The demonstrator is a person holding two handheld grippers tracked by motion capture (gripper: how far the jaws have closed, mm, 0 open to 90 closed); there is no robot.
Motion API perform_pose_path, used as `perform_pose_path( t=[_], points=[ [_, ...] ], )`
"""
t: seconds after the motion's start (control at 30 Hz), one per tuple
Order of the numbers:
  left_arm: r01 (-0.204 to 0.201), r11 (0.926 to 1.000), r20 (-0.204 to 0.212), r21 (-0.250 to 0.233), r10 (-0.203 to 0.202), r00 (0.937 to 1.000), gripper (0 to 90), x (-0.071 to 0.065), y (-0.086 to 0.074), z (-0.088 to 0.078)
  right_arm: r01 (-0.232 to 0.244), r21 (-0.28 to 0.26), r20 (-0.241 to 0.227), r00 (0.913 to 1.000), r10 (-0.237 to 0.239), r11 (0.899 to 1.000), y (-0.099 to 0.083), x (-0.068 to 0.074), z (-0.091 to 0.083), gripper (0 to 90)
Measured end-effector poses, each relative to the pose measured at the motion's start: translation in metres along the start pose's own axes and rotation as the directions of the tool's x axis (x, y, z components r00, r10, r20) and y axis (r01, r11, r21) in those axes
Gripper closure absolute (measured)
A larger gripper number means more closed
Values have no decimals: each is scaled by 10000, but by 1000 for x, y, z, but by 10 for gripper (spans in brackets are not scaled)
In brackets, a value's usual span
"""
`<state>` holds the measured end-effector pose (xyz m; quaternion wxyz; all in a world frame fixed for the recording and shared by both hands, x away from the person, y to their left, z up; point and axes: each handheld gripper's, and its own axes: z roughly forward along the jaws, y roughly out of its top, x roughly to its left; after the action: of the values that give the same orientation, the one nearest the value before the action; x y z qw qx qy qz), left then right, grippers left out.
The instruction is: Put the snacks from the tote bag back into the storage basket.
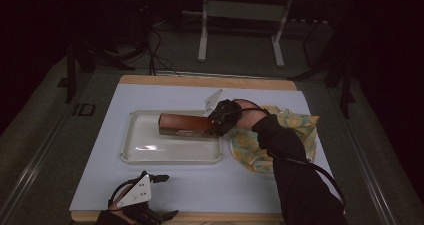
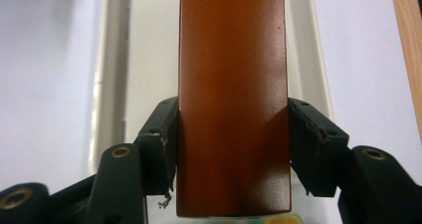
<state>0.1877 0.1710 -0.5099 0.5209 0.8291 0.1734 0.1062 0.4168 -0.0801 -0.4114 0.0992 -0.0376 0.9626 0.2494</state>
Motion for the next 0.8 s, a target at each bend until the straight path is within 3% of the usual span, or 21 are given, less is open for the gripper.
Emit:
perform_pose_path(
  t=[0.47,0.8],
  points=[
    [-79,10000,74,-15,79,9999,0,-1,0,0,24,733,-123,9999,-15,9973,-13,1,42,429],
    [-79,10000,94,-22,80,9999,0,-1,0,0,169,1048,-282,9995,-141,9943,-17,3,57,426]
  ],
)
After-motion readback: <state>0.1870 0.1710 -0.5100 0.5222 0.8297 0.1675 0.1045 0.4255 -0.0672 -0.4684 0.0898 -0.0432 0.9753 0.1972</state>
